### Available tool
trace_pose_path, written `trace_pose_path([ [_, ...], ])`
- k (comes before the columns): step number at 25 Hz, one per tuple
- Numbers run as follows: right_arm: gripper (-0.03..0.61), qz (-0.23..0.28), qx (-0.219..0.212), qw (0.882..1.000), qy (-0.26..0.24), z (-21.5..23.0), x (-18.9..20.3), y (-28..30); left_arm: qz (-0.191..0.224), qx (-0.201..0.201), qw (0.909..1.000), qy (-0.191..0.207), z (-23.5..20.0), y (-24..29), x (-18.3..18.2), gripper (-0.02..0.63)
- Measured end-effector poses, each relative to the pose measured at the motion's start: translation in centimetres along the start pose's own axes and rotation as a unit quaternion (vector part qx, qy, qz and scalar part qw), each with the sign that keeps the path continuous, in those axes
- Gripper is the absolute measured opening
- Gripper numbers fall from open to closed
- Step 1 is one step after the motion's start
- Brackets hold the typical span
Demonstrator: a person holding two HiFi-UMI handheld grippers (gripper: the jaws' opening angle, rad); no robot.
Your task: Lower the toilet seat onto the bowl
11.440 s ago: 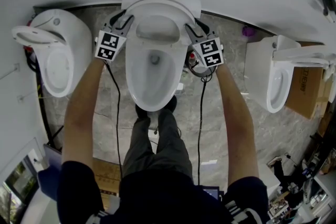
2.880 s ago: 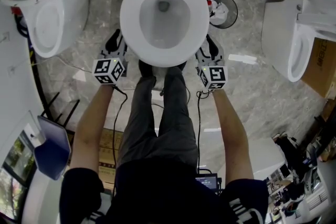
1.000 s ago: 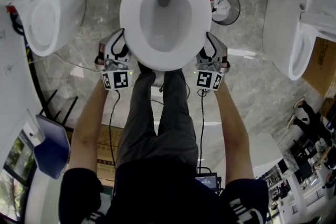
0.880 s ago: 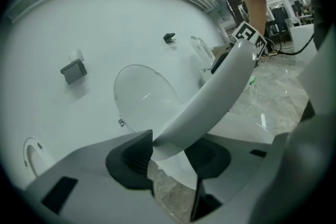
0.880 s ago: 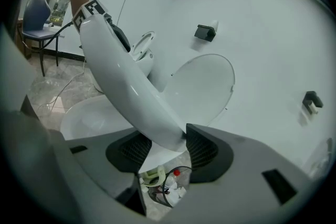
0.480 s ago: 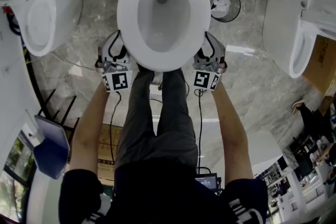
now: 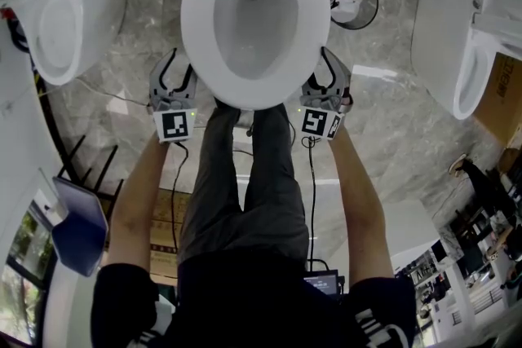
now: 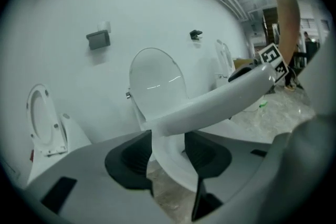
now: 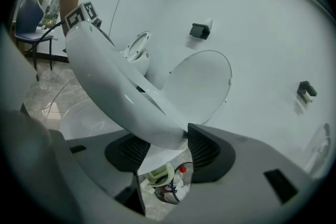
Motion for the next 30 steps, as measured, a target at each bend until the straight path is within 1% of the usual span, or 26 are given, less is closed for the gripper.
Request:
trace_pose_path([
  [3,0.239,-0.001,-0.001,1.000,0.008,-0.3,0.3,0.0,-0.018,0.015,0.9965,-0.080,0.1,0.2,1.0,0.210],
  [6,0.242,0.003,-0.005,1.000,0.011,-0.4,0.5,0.1,-0.029,0.028,0.9882,-0.148,0.3,0.3,1.6,0.197],
  [8,0.251,0.006,-0.010,1.000,0.012,-0.6,0.6,0.1,-0.041,0.038,0.9827,-0.176,0.5,0.4,2.4,0.196],
  [10,0.252,0.006,-0.011,1.000,0.011,-0.8,0.8,0.1,-0.051,0.037,0.9778,-0.200,0.4,0.4,3.2,0.193],
  [11,0.253,0.006,-0.011,1.000,0.009,-0.9,0.8,0.1,-0.053,0.031,0.9756,-0.211,0.1,0.5,3.3,0.170],
  [13,0.253,0.005,-0.011,1.000,0.005,-0.9,1.0,0.1,-0.057,0.020,0.9724,-0.225,-0.4,0.6,3.4,0.158],
  [14,0.253,0.004,-0.012,1.000,-0.001,-1.0,1.1,0.2,-0.059,0.020,0.9720,-0.226,-0.5,0.6,3.5,0.158],
  [17,0.250,-0.002,-0.015,1.000,-0.025,-1.1,1.3,0.2,-0.066,0.033,0.9713,-0.226,-0.3,0.8,3.7,0.158],
  [21,0.250,-0.005,-0.014,0.999,-0.037,-1.6,1.7,0.3,-0.079,0.044,0.9687,-0.231,0.2,1.2,4.3,0.158],
  [23,0.250,-0.006,-0.016,0.999,-0.043,-1.8,1.9,0.3,-0.083,0.044,0.9651,-0.244,0.3,1.2,4.7,0.158],
  [25,0.253,-0.007,-0.018,0.999,-0.046,-2.0,2.1,0.5,-0.087,0.048,0.9595,-0.263,0.5,1.3,5.1,0.152],
  [28,0.258,-0.008,-0.021,0.999,-0.046,-2.3,2.4,0.5,-0.094,0.065,0.9531,-0.280,1.2,1.5,5.6,0.146],
  [30,0.259,-0.005,-0.021,0.999,-0.037,-2.4,2.4,0.5,-0.098,0.074,0.9489,-0.291,1.4,1.7,5.8,0.141],
])
Point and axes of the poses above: the fingertips, and each gripper's own axes: y forward along the fingers, z to its right, x out of its underside, the point moved 2 cm from there along -y, backward along the fingers, and after that the axes turned 6 degrees about -z, right-handed, at the moved point
